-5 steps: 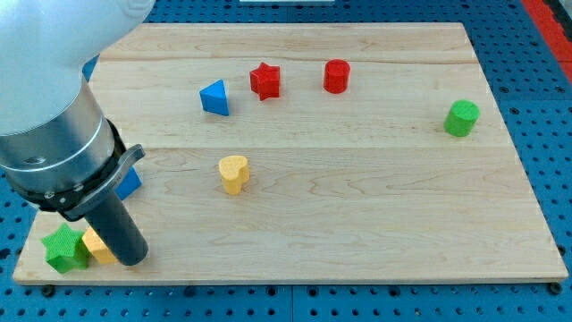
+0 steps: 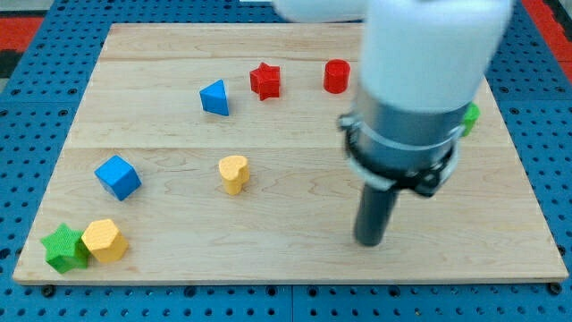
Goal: Slide the green circle to the center
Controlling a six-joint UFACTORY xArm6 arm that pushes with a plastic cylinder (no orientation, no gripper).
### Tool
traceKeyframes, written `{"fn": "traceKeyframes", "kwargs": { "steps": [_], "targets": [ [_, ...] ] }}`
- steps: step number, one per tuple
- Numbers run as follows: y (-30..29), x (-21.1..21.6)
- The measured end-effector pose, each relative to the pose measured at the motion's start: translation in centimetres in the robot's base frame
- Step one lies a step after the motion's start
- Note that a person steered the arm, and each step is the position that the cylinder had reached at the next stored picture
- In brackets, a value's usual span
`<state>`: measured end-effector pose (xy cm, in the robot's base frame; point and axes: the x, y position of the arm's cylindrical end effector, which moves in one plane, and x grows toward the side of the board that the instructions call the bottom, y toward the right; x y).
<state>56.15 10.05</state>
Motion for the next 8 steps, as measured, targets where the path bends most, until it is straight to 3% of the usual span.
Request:
{"fn": "traceKeyframes", "kwargs": {
  "steps": [2,3,4,5,8],
  "targets": [
    [11.4,-6.5],
    [16.8,-7.8],
    [18.3,-13.8],
    [15.6,-16.2],
    [-0.6,-16.2]
  ]
}}
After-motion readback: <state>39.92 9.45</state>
